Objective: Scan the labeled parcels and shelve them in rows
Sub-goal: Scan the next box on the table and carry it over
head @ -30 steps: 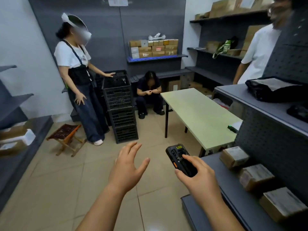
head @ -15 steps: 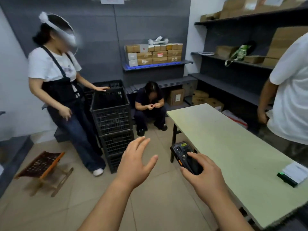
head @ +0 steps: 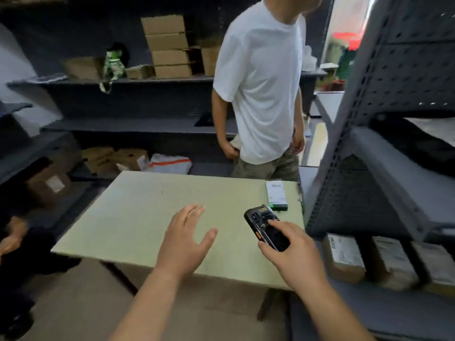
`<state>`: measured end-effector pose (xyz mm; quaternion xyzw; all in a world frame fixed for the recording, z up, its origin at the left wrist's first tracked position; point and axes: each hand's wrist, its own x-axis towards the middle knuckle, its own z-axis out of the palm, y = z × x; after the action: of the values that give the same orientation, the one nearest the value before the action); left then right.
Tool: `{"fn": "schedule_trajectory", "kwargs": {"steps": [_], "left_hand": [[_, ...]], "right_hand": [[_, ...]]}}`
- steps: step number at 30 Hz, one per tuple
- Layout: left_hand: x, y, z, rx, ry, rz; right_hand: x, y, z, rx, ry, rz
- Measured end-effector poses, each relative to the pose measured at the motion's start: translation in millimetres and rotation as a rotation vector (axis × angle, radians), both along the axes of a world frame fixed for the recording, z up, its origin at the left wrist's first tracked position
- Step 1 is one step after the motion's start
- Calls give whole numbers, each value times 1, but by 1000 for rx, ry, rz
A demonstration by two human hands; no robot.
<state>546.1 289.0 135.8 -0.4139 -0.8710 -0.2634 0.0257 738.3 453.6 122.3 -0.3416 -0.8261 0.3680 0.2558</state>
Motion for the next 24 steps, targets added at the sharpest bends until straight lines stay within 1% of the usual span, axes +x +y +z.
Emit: {"fn": "schedule_trajectory", "kwargs": {"steps": [5, 8, 12, 17, 20, 24], "left_hand": [[-47, 87, -26, -13, -32, -213], [-72, 127, -38, -7, -67, -300], [-93, 175, -59, -23, -143, -376], [-115, 231, -101, -91, -256, -429], [-125, 261, -123, -166, -300, -489], [-132, 294, -149, -206, -334, -521]], "right_hand": [[-29, 42, -25, -56, -5, -199], [-49, 60, -32, -80, -48, -292], [-69, 86, -40, -110, -117, -368], [-85, 120, -69, -158, -211, -480], [-91, 133, -84, -165, -268, -551], [-98, 153, -95, -198, -344, -619]]}}
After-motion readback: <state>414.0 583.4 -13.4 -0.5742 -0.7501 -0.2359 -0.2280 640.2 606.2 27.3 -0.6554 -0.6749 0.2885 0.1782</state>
